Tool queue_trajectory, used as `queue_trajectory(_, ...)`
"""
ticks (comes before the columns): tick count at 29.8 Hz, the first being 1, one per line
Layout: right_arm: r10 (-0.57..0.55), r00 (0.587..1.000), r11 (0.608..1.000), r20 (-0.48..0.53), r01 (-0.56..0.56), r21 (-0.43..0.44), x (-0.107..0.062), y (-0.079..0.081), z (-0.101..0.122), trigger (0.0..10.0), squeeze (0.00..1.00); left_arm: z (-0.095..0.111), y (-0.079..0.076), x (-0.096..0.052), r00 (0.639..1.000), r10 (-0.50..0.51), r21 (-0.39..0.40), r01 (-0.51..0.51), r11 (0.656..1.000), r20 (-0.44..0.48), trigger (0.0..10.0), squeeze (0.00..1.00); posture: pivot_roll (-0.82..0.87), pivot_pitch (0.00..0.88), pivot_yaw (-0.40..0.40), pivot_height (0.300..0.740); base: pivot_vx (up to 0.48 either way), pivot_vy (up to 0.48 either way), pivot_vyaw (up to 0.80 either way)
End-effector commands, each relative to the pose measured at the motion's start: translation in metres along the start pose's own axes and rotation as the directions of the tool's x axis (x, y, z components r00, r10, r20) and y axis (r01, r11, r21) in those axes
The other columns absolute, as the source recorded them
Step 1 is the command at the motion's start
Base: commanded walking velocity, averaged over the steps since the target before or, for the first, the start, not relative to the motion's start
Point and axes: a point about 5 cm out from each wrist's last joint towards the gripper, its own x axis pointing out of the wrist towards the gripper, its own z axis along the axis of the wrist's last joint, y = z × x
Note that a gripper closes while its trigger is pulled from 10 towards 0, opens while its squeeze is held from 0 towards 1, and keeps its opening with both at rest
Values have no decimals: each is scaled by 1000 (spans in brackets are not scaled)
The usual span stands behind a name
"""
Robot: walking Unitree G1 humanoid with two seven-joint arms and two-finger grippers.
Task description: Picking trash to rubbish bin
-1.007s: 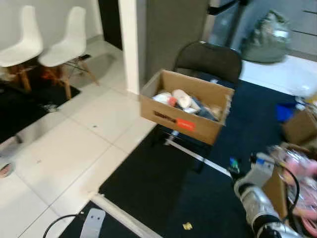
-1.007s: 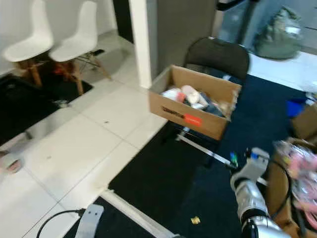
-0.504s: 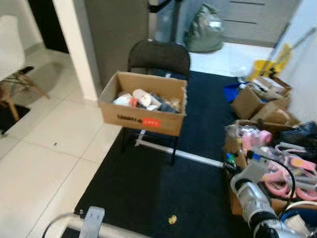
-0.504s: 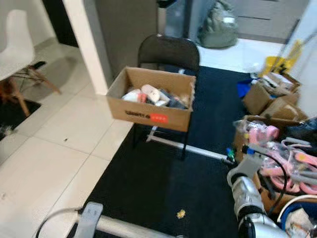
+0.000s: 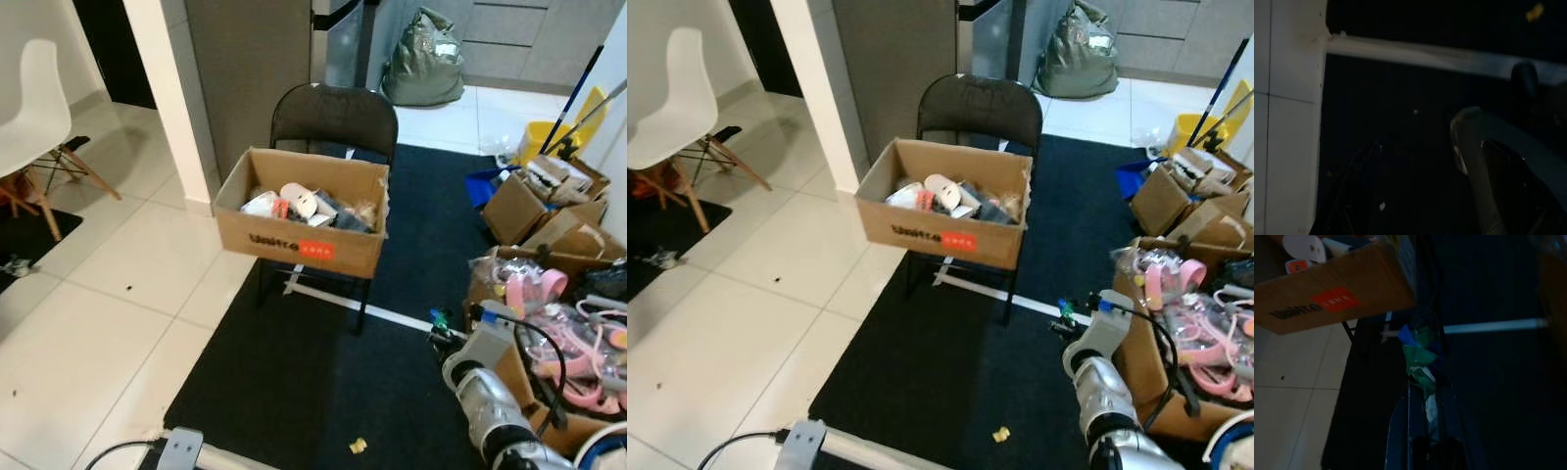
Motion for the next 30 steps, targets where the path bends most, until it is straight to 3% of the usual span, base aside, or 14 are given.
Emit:
queue_trajectory(1, 25, 1000, 1000, -9, -24, 6, 1, 8, -5, 10000, 0, -14, 5, -3, 999, 11, 2, -11, 1000, -48, 10000, 0, 12, 41, 37, 740, 304, 0, -781)
queue_trajectory(10, 23, 1000, 1000, -9, -23, -4, 1, 7, -4, 10000, 0, -15, 5, -4, 999, 9, 8, -9, 1000, -52, 10000, 0, 10, 42, 34, 740, 305, 0, -783)
queue_trajectory(30, 204, 979, 974, -18, -205, -98, 6, 40, -5, 10000, 0, -14, 5, -3, 998, 7, 26, -5, 1000, -54, 10000, 0, 6, 24, 26, 740, 305, 0, 0)
